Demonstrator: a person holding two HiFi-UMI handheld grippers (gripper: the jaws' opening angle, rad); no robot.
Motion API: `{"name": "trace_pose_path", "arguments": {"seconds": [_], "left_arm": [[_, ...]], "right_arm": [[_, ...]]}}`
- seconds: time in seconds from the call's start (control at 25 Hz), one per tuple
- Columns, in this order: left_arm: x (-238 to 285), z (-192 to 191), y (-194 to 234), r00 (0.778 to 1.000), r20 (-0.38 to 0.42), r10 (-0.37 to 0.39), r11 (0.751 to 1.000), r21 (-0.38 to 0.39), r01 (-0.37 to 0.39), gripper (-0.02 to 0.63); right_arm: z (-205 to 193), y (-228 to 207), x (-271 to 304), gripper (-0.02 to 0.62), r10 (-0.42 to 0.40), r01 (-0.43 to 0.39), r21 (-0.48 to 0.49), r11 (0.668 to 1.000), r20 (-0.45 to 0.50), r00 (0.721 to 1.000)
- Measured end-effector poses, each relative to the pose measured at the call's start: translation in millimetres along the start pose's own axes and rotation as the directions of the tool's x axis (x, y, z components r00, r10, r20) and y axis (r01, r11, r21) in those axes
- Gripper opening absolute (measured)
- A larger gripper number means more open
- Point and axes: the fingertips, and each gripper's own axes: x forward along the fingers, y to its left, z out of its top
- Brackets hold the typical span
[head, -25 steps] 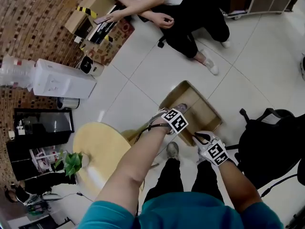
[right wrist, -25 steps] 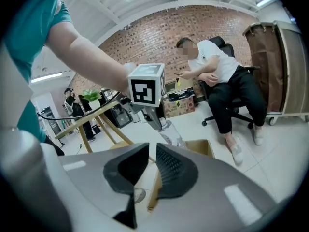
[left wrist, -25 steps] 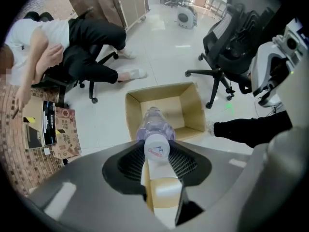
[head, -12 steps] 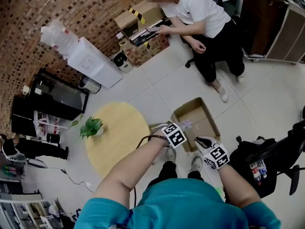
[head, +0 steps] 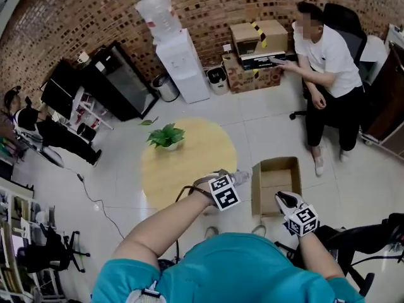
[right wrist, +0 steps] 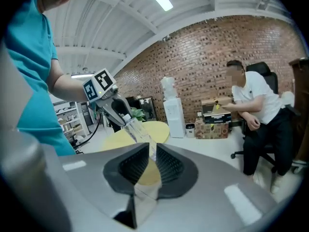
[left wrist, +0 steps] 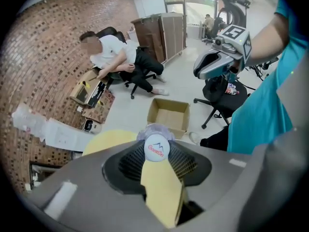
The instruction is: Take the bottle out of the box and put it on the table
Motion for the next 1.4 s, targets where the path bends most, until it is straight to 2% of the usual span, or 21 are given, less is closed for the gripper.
{"name": "trace_pose_path", "arguments": {"seconds": [0.16, 0.44, 0.64, 0.8, 1.08, 1.24, 1.4], "left_arm": [[-49.0, -45.4, -11.6, 0.996, 0.058, 0.062, 0.996, -0.075, -0.058, 0.153], [-144.2, -181.3, -6.5, 0.987, 0.13, 0.096, 0.987, -0.138, -0.078, 0.153], [-180.8, -281.1, 15.9, 0.983, 0.144, 0.116, 0.982, -0.165, -0.092, 0.153], [-183.9, -347.1, 40.0, 0.985, 0.141, 0.103, 0.98, -0.183, -0.076, 0.153], [-138.4, -407.6, 72.2, 0.989, 0.143, 0.048, 0.977, -0.211, -0.017, 0.153], [-125.0, -415.1, 96.8, 0.988, 0.156, -0.001, 0.969, -0.243, 0.039, 0.153], [-108.6, -410.4, 106.5, 0.989, 0.143, -0.037, 0.969, -0.238, 0.071, 0.153]], "right_arm": [[1.1, 33.4, 20.9, 0.044, 0.063, -0.063, -0.034, 0.997, 0.001, 0.998], [42.7, 151.9, 122.8, 0.044, 0.134, -0.135, -0.125, 0.983, -0.011, 0.991], [57.7, 220.7, 193.9, 0.044, 0.128, -0.134, -0.141, 0.981, -0.049, 0.991], [57.5, 265.4, 239.7, 0.046, 0.124, -0.135, -0.145, 0.98, -0.087, 0.989], [13.9, 298.7, 289.4, 0.044, 0.095, -0.118, -0.13, 0.984, -0.171, 0.981], [11.9, 301.9, 310.2, 0.044, 0.086, -0.11, -0.107, 0.988, -0.205, 0.975], [9.0, 295.6, 317.8, 0.045, 0.073, -0.096, -0.098, 0.991, -0.224, 0.972]]}}
